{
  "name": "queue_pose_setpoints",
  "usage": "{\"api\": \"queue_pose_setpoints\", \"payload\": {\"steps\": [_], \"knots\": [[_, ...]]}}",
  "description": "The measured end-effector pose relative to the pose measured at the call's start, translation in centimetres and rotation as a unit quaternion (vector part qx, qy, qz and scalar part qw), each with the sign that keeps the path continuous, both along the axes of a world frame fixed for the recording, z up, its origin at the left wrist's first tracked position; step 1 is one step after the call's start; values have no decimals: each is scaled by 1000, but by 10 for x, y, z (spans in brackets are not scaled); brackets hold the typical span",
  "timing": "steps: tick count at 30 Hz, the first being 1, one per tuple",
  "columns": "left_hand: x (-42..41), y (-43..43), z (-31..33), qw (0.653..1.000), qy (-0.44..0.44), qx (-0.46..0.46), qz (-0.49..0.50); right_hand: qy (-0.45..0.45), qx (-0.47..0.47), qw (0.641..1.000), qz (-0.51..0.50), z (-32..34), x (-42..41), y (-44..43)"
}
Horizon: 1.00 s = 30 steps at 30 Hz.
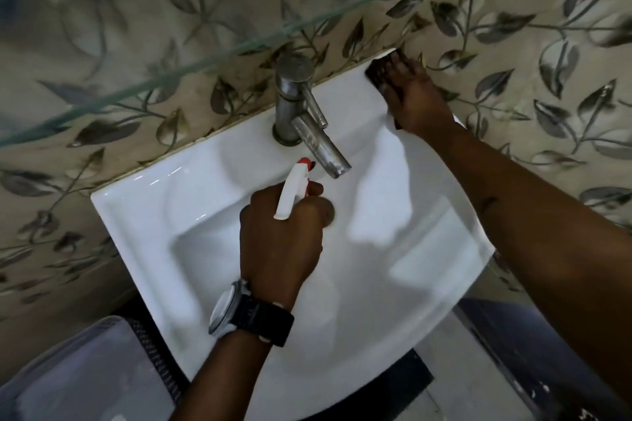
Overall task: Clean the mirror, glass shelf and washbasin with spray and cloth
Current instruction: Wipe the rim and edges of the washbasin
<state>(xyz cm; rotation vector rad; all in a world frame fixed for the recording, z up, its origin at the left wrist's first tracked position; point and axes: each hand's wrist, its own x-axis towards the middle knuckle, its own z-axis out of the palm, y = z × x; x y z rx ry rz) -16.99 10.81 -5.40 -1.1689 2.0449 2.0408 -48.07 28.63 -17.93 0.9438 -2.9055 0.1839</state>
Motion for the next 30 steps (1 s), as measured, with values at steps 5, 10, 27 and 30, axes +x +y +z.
{"api": "queue_pose_setpoints", "payload": {"steps": [5,10,27,30], "knots": [[4,0,-4,1000,4,-18,-10,-37,5,999,-7,6,7,8],[22,10,-14,998,4,-55,-38,-77,-11,997,-27,13,33,39],[63,71,-12,973,-16,-92,-210,-228,-82,954,-175,82,161,128],[70,70,-11,965,-3,-113,-235,-213,-99,958,-164,80,184,135]]}}
